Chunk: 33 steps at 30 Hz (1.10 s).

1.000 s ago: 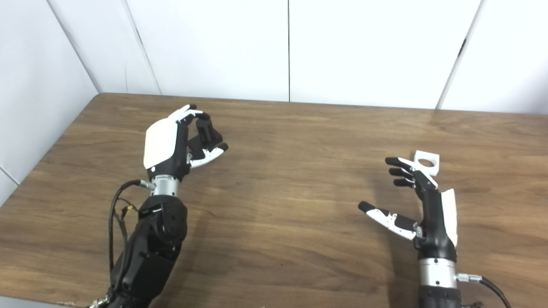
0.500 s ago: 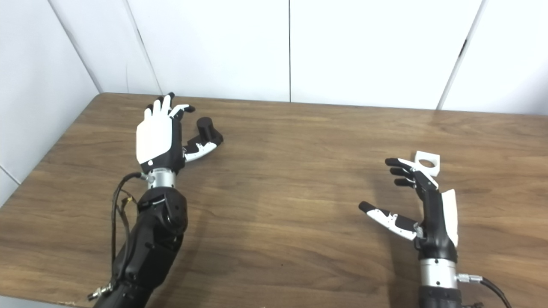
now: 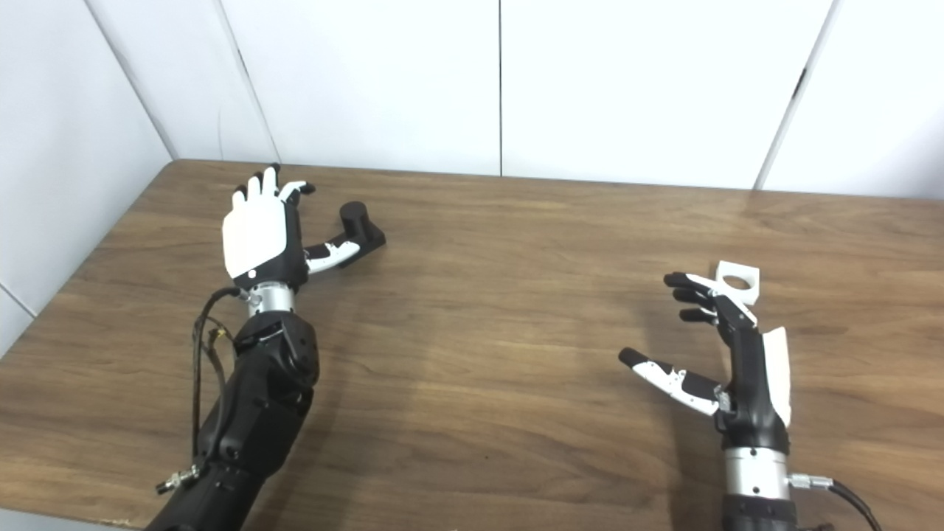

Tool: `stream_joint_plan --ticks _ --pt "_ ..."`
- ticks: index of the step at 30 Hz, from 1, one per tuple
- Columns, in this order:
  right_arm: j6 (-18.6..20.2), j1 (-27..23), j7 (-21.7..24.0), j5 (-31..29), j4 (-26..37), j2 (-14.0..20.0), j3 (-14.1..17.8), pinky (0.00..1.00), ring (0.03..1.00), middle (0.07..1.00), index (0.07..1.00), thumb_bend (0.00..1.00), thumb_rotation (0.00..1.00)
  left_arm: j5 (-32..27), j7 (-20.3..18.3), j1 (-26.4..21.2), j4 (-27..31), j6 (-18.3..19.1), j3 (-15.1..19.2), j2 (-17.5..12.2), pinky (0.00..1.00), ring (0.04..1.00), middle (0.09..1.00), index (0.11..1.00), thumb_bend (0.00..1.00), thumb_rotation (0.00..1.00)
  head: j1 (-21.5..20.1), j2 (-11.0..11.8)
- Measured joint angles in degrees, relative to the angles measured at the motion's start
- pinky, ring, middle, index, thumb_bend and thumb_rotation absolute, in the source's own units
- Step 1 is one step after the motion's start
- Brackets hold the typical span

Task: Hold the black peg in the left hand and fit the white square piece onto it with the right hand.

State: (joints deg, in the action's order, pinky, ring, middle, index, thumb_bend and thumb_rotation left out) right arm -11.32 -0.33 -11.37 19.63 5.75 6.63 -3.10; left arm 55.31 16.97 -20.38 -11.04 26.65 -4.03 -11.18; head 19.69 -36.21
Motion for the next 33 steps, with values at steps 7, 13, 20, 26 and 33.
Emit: stream_joint_plan --ticks 7,13,20,26,33 --pt "0.06 0.0 0.03 0.02 0.03 0.0 0.01 0.62 0.71 0.76 0.686 0.68 0.09 -0.16 -0.04 -0.79 -2.66 0.01 0.45 -0.02 1.0 1.0 0.998 0.654 0.86 0.45 -0.26 -0.09" --pt "0.17 0.02 0.07 0.02 0.08 0.0 0.01 0.61 0.709 0.761 0.687 0.68 0.1 -0.37 -1.63 -0.84 -3.15 0.03 0.33 -0.22 1.0 1.0 0.973 0.622 0.86 0.48 -0.18 -0.26" --pt "0.18 -0.02 0.07 0.02 0.05 0.0 0.0 0.62 0.713 0.764 0.687 0.68 0.1 -0.33 -6.17 -1.14 -4.88 0.03 0.22 -0.62 1.0 0.978 0.937 0.601 0.88 0.45 -0.26 -0.18" --pt "0.18 -0.04 0.06 0.04 0.04 -0.01 -0.01 0.62 0.713 0.76 0.684 0.68 0.1 -0.54 -6.5 -1.47 -6.95 0.02 0.26 -0.83 1.0 0.967 0.933 0.61 0.89 0.45 -0.53 0.09" --pt "0.15 -0.03 -0.13 0.14 -0.02 -0.01 0.03 0.6 0.698 0.759 0.684 0.68 0.1 -2.04 -4.21 -2.72 -9.83 -0.24 -0.44 -1.89 1.0 0.984 0.941 0.617 0.88 0.44 -0.53 0.18"
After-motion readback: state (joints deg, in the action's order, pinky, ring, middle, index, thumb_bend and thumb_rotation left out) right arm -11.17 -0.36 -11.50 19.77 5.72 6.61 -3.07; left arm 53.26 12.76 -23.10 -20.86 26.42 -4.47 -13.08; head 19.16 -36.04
